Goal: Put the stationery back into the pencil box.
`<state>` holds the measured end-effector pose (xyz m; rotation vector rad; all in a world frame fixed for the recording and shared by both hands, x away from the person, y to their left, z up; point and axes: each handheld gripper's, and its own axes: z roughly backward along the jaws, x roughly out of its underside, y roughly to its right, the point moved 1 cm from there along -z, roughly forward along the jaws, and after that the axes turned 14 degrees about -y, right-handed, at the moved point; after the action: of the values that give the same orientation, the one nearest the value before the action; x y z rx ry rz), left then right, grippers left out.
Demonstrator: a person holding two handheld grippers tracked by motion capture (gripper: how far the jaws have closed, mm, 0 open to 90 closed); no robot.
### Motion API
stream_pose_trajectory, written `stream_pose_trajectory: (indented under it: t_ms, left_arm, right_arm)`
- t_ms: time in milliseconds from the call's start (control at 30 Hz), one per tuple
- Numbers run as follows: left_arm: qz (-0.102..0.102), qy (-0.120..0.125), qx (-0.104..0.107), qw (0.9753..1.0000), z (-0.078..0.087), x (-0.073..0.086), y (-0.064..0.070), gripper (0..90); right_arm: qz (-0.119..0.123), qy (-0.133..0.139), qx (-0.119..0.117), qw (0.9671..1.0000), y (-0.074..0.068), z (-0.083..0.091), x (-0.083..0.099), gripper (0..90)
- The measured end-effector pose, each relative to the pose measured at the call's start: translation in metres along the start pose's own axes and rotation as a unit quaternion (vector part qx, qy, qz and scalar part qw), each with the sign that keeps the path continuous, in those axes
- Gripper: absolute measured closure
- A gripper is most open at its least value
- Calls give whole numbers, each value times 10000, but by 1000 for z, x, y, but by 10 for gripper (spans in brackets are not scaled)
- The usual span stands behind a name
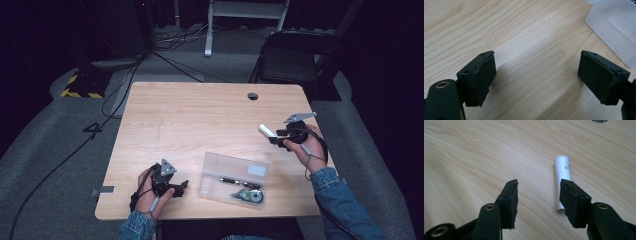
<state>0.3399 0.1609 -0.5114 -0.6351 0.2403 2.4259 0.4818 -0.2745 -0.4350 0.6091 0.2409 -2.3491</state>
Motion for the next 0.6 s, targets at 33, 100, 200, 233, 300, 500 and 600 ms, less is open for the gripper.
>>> stream_pose_trajectory:
  t_ms: [33,100,200,233,300,500,600]
  left_arm:
    - [0,0,0,10000,0,0,0,156]
    - [-2,1,-3,10000,0,0,0,155]
    - [0,1,-1,10000,0,0,0,155]
    - [-2,-1,-1,10000,0,0,0,156]
    - [-4,-1,1,10000,0,0,0,154]
    - [-13,7,8,10000,0,0,0,153]
    - [-13,4,4,10000,0,0,0,153]
  right_arm:
    - [0,0,0,10000,0,0,0,499]
    - [-72,-71,58,9999,7,-8,1,497]
    - [-87,-107,98,9999,12,-13,2,496]
    - [-110,-123,113,9998,13,-15,3,496]
    - [-154,-161,147,9996,17,-19,4,496]
    - [-233,-256,181,9992,24,-31,5,494]
    - [-252,-295,219,9990,28,-37,6,495]
